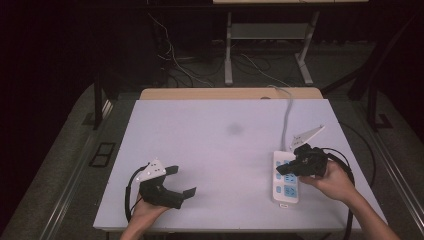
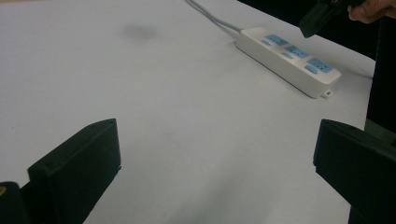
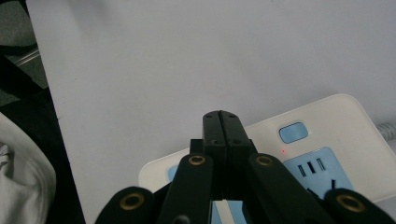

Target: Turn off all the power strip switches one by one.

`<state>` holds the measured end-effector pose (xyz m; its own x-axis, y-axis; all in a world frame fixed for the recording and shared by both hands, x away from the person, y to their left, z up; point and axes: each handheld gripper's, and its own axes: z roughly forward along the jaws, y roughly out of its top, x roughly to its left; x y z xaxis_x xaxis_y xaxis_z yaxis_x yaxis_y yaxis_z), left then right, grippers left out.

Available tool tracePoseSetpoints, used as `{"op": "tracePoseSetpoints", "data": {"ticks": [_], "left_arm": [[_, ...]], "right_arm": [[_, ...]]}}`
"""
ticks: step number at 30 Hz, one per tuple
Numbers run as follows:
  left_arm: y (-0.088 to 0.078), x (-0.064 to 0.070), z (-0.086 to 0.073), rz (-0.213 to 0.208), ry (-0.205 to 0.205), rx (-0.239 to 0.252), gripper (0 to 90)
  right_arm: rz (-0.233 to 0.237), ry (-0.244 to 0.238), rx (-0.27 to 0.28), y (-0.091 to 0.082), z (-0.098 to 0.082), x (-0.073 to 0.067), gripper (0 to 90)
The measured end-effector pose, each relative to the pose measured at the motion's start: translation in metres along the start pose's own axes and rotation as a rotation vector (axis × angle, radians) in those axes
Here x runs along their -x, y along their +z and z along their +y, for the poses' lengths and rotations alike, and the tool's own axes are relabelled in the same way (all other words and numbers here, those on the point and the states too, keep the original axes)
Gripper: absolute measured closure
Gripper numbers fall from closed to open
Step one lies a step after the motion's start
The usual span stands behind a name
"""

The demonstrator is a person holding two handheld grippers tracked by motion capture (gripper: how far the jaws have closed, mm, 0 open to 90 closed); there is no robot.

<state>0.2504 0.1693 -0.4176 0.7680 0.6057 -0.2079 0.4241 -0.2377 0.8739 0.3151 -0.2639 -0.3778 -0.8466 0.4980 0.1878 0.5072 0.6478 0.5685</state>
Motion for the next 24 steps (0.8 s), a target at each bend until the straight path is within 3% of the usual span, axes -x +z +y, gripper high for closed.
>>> {"op": "tracePoseSetpoints", "data": {"ticks": [24], "left_arm": [[0.000, 0.000, 0.000, 0.000, -0.002, 0.001, 0.0]], "right_arm": [[0.007, 0.022, -0.015, 0.019, -0.009, 0.013, 90.0]]}}
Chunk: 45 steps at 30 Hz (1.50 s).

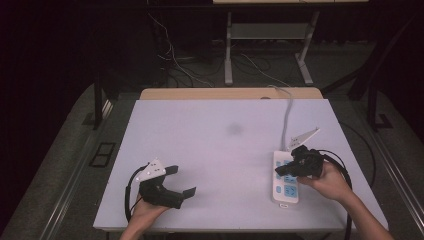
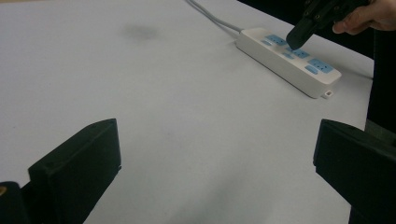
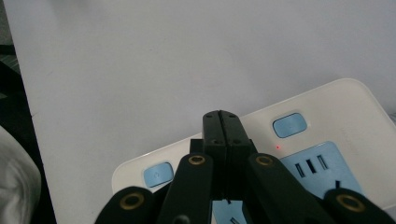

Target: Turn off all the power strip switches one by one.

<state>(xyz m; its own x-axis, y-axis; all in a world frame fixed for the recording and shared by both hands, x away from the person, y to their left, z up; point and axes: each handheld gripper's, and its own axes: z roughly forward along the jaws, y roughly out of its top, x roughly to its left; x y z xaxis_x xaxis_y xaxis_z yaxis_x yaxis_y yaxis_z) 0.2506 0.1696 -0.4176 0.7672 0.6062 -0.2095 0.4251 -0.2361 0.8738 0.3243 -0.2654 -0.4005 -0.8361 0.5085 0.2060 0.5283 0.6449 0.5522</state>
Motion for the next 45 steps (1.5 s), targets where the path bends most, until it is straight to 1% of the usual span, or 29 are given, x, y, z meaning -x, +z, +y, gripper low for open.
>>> {"op": "tracePoseSetpoints", "data": {"ticks": [7, 13, 16, 20, 24, 27, 33, 35, 36, 42, 45], "left_arm": [[0.000, 0.000, 0.000, 0.000, 0.000, 0.000, 0.0], [0.000, 0.000, 0.000, 0.000, -0.001, -0.001, 0.0], [0.000, 0.000, 0.000, 0.001, 0.001, -0.005, 0.0], [0.001, 0.000, 0.000, 0.000, 0.003, -0.005, 0.0], [0.001, 0.000, 0.000, 0.001, 0.003, -0.005, 0.0], [0.001, 0.001, 0.000, -0.001, 0.004, -0.007, 0.0], [0.001, 0.002, 0.000, -0.003, 0.004, -0.007, 0.0], [0.001, 0.001, 0.000, -0.003, 0.004, -0.007, 0.0], [0.001, 0.002, 0.000, -0.003, 0.003, -0.007, 0.0], [0.002, 0.002, -0.001, -0.005, 0.006, -0.013, 0.0], [0.003, 0.001, -0.001, -0.003, 0.004, -0.011, 0.0]], "right_arm": [[-0.002, -0.004, -0.010, 0.004, -0.001, 0.001, 90.0], [-0.006, 0.007, -0.019, 0.008, -0.003, 0.003, 90.0], [-0.001, 0.012, -0.003, 0.008, -0.005, 0.004, 90.0], [-0.003, 0.018, 0.004, 0.007, -0.006, 0.004, 90.0], [-0.015, 0.019, 0.001, 0.008, -0.006, 0.003, 90.0], [-0.013, 0.025, 0.002, 0.008, -0.006, 0.003, 90.0], [-0.019, 0.029, 0.019, 0.009, -0.007, 0.002, 90.0], [-0.024, 0.018, 0.022, 0.009, -0.008, 0.002, 90.0], [-0.033, 0.019, 0.015, 0.010, -0.007, 0.001, 90.0], [-0.027, 0.026, 0.040, 0.010, -0.011, 0.001, 90.0], [-0.035, 0.023, 0.036, 0.010, -0.010, 0.000, 90.0]]}}
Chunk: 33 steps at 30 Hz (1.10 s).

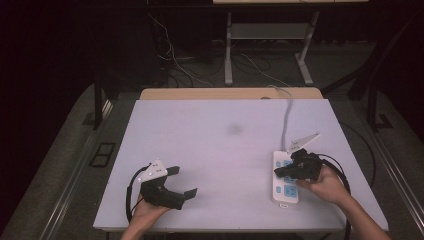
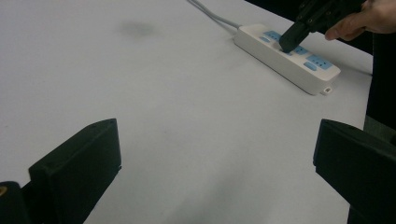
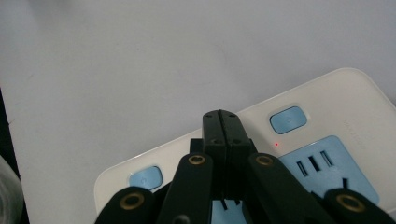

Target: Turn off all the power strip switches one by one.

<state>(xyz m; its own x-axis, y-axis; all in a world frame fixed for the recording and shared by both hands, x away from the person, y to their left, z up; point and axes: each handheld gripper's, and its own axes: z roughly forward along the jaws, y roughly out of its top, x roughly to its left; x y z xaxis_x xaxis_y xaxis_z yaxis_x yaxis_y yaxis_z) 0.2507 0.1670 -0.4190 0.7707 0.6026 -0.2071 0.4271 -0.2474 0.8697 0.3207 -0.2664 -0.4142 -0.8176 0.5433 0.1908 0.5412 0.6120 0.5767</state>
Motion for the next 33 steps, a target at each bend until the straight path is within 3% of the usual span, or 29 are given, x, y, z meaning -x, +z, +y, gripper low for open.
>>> {"op": "tracePoseSetpoints", "data": {"ticks": [12, 14, 33], "left_arm": [[-0.0005, -0.0012, -0.0004, 0.002, -0.005, 0.000, 0.0], [-0.0006, -0.0012, -0.0003, 0.003, -0.004, 0.000, 0.0], [-0.0004, -0.0014, -0.0004, 0.003, -0.005, 0.000, 0.0]], "right_arm": [[-0.007, 0.002, -0.007, -0.0005, 0.0012, -0.0011, 90.0], [0.006, 0.014, 0.013, -0.0029, 0.0015, -0.0002, 90.0], [-0.008, 0.011, -0.011, -0.0057, 0.0023, 0.0004, 90.0]]}}
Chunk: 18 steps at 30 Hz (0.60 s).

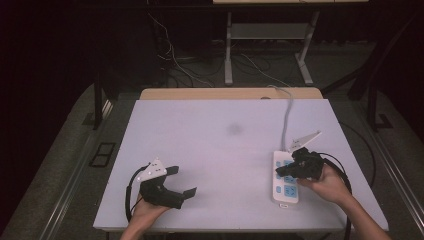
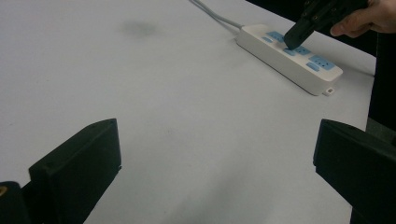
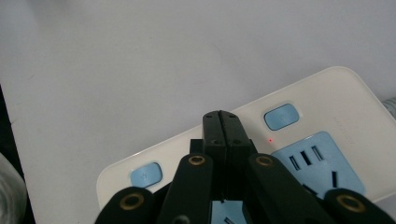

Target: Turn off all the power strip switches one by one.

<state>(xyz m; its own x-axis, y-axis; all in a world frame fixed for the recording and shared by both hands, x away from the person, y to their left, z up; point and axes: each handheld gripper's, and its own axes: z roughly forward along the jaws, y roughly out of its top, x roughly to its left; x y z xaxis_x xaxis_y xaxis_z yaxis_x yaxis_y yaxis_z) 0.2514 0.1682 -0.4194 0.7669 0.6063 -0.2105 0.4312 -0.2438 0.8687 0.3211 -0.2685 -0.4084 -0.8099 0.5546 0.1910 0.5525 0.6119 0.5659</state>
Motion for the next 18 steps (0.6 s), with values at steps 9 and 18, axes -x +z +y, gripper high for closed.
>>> {"op": "tracePoseSetpoints", "data": {"ticks": [9, 18], "left_arm": [[0.000, 0.000, 0.000, 0.001, 0.000, 0.001, 0.0], [-0.001, 0.000, 0.000, 0.001, 0.002, 0.001, 0.0]], "right_arm": [[-0.002, -0.003, 0.016, -0.010, 0.005, 0.002, 90.0], [-0.016, -0.012, 0.022, -0.020, 0.012, 0.004, 90.0]]}}
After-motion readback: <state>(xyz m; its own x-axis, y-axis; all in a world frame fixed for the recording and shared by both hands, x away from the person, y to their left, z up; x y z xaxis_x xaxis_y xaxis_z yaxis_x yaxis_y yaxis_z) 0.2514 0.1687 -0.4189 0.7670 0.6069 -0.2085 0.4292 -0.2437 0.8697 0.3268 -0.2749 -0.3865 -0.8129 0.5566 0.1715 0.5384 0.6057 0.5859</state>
